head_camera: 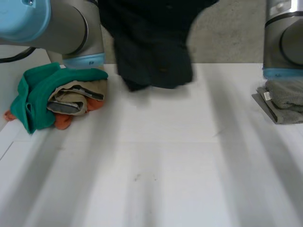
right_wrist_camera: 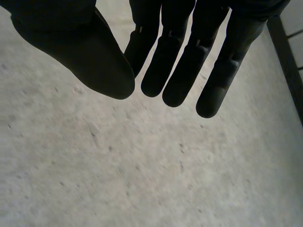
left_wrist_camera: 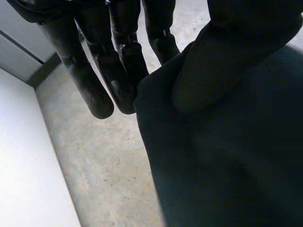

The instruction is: Fold the laundry.

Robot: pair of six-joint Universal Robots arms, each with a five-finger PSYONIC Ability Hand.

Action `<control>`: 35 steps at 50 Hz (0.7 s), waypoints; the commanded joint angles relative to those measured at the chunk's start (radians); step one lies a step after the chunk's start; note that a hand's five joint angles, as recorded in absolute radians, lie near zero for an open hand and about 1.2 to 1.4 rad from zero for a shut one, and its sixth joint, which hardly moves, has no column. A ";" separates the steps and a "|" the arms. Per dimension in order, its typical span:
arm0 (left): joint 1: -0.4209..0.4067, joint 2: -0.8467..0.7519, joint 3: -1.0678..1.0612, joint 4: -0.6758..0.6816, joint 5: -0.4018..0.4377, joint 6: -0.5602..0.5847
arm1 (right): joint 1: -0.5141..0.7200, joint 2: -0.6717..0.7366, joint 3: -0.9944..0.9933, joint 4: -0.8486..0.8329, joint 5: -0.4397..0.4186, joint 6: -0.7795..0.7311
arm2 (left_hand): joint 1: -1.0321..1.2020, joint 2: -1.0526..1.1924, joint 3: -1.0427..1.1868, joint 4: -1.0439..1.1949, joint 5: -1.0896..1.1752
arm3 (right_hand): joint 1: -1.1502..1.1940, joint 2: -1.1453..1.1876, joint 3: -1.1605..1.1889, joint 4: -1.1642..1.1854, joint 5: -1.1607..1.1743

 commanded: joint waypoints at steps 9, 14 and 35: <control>-0.006 0.170 -0.664 -0.052 0.005 -0.101 | 0.049 0.059 0.202 0.335 0.009 0.080 | 0.236 0.196 0.201 0.194 0.234 | 0.265 0.197 0.199 0.194 0.196; -0.011 0.253 -0.813 -0.054 0.011 -0.098 | 0.056 0.017 0.242 0.559 -0.009 0.314 | 0.236 0.196 0.201 0.194 0.234 | -0.164 -0.233 -0.231 -0.235 -0.233; -0.164 0.601 -1.007 -0.081 0.074 -0.093 | 0.073 0.126 0.311 0.577 -0.273 1.003 | 0.236 0.196 0.201 0.194 0.234 | -0.956 -1.025 -1.023 -1.027 -1.025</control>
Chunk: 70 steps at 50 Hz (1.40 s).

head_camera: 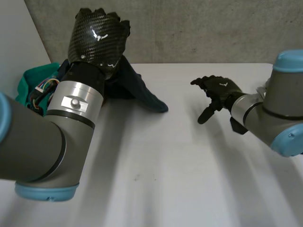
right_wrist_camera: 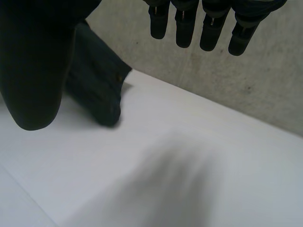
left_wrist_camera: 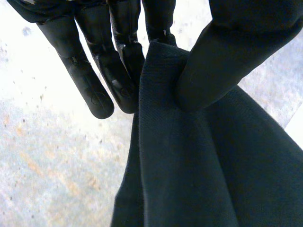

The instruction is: Fold the laundry.

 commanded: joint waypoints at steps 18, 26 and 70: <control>-0.092 0.116 0.006 -0.049 -0.009 0.000 | 0.222 0.214 -0.037 -0.195 0.089 0.280 | 0.236 0.194 0.198 0.194 0.234 | 0.384 0.404 0.411 0.409 0.402; -0.091 0.104 0.008 -0.050 -0.009 0.002 | 0.135 0.015 0.059 -0.094 0.135 0.203 | 0.236 0.194 0.198 0.194 0.234 | 0.138 0.158 0.165 0.163 0.156; -0.083 0.118 0.008 -0.166 -0.034 0.002 | 0.110 -0.304 0.403 -0.131 0.236 0.070 | 0.236 0.194 0.198 0.194 0.234 | 1.153 1.172 1.180 1.178 1.171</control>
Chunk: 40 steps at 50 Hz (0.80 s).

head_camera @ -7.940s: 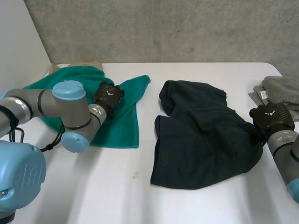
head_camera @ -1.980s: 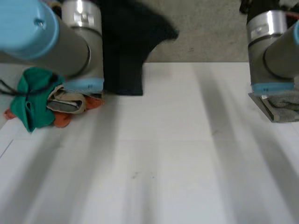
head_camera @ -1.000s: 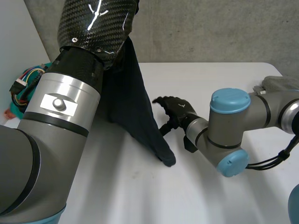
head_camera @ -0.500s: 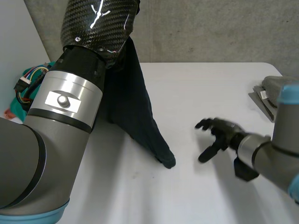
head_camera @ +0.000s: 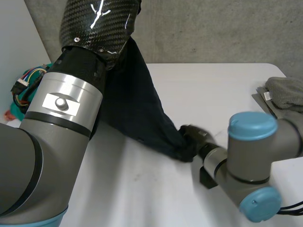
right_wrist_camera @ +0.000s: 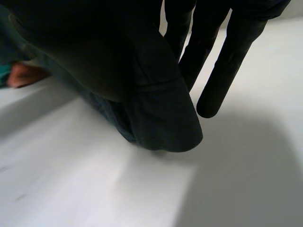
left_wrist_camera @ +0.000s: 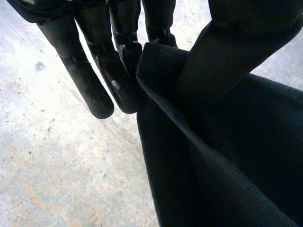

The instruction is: Fold the laundry.

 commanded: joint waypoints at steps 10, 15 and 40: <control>0.036 0.018 -0.080 -0.422 -0.061 -0.005 | -0.256 -0.620 -0.164 0.395 -0.018 -0.989 | 0.236 0.194 0.197 0.194 0.234 | 0.298 0.636 0.213 0.202 0.216; 0.042 0.001 -0.123 -0.477 -0.061 -0.050 | -0.266 -0.617 -0.207 0.553 -0.041 -1.066 | 0.236 0.194 0.197 0.194 0.234 | 0.298 0.636 0.213 0.202 0.216; 0.159 -0.556 0.771 -0.275 -0.015 -0.073 | -0.221 -0.055 -0.660 -0.005 0.102 -1.205 | 0.236 0.194 0.197 0.194 0.234 | 0.298 0.636 0.213 0.202 0.216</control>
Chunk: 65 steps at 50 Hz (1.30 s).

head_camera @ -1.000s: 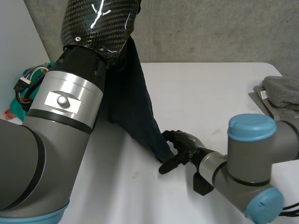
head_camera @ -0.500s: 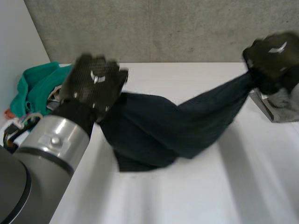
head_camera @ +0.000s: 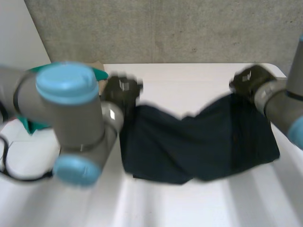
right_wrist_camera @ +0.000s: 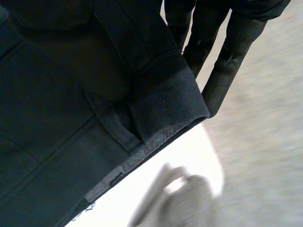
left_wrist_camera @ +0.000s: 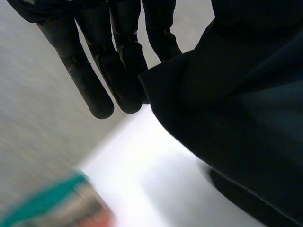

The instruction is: Fold the laundry.

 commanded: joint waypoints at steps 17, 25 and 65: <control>0.091 -0.058 0.396 0.363 0.110 0.105 | 0.008 0.066 -0.146 -0.885 -0.110 0.066 | 0.236 0.194 0.197 0.194 0.234 | 0.290 0.636 0.201 0.196 0.209; 0.097 -0.032 0.050 0.392 0.113 0.094 | 0.008 0.132 0.014 -0.643 -0.029 0.077 | 0.236 0.194 0.197 0.194 0.234 | 0.290 0.636 0.201 0.196 0.209; -0.178 0.508 -0.686 -0.322 0.096 0.071 | -0.012 -0.318 0.666 0.137 -0.068 -0.136 | 0.135 0.093 0.096 0.093 0.133 | 0.290 0.636 0.201 0.196 0.209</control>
